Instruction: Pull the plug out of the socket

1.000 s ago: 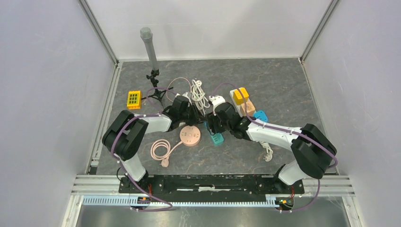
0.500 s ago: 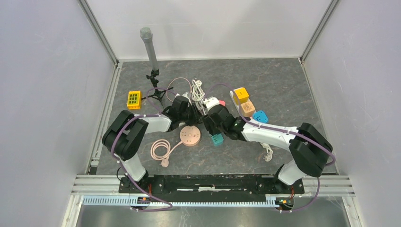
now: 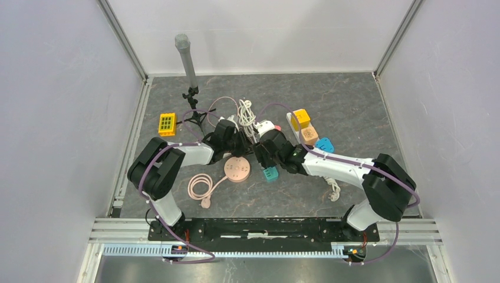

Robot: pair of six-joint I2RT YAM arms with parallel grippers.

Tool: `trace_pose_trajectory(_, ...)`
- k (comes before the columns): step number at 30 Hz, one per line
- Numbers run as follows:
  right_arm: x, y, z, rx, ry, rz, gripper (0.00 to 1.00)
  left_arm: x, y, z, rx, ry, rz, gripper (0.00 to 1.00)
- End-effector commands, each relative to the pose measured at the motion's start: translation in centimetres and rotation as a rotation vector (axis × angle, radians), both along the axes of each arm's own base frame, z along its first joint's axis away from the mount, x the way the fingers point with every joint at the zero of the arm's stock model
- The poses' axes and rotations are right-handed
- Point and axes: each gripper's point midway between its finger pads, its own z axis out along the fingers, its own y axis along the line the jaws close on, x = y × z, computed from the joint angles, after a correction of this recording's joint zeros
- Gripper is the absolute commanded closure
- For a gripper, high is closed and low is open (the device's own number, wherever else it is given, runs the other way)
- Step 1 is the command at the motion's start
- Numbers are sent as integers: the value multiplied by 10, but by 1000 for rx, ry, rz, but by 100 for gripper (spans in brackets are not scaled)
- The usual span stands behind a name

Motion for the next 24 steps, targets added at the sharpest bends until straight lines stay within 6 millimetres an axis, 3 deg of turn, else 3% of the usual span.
trace_pose_trajectory(1, 9, 25, 76, 200, -109, 31, 100, -61, 46, -81, 255, 247, -19, 72)
trace_pose_trajectory(6, 17, -8, 90, 187, -149, -45, 100, -58, 37, -70, 216, 231, -41, 72)
trace_pose_trajectory(13, 18, -57, 59, 89, -100, -144, 100, -45, 18, -35, 143, 176, -84, 67)
trace_pose_trajectory(15, 14, -64, 47, 57, -72, -150, 100, -43, 12, -21, 115, 173, -96, 61)
trace_pose_trajectory(18, 7, -68, 32, 33, -34, -140, 100, -44, 0, 8, 45, 205, -118, 40)
trace_pose_trajectory(20, 3, -72, 21, 13, -10, -138, 100, -45, -7, 26, -6, 196, -125, 32)
trace_pose_trajectory(24, -5, -70, -2, 1, 48, -110, 100, -43, -4, 47, 1, 158, -126, 22)
